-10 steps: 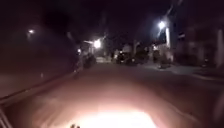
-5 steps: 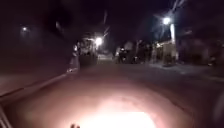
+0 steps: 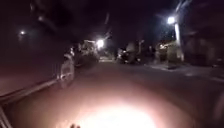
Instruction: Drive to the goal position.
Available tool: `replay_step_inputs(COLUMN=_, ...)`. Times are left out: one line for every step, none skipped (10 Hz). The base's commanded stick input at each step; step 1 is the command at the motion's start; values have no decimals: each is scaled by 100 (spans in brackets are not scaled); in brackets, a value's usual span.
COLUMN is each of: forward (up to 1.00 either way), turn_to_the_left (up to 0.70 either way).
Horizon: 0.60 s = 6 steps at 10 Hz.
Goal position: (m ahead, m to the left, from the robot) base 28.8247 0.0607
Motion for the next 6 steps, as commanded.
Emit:
replay_step_inputs(forward=100, turn_to_the_left=0)
replay_step_inputs(forward=100, turn_to_the_left=0)
replay_step_inputs(forward=100, turn_to_the_left=0)
replay_step_inputs(forward=100, turn_to_the_left=0)
replay_step_inputs(forward=100, turn_to_the_left=0)
replay_step_inputs(forward=100, turn_to_the_left=0)
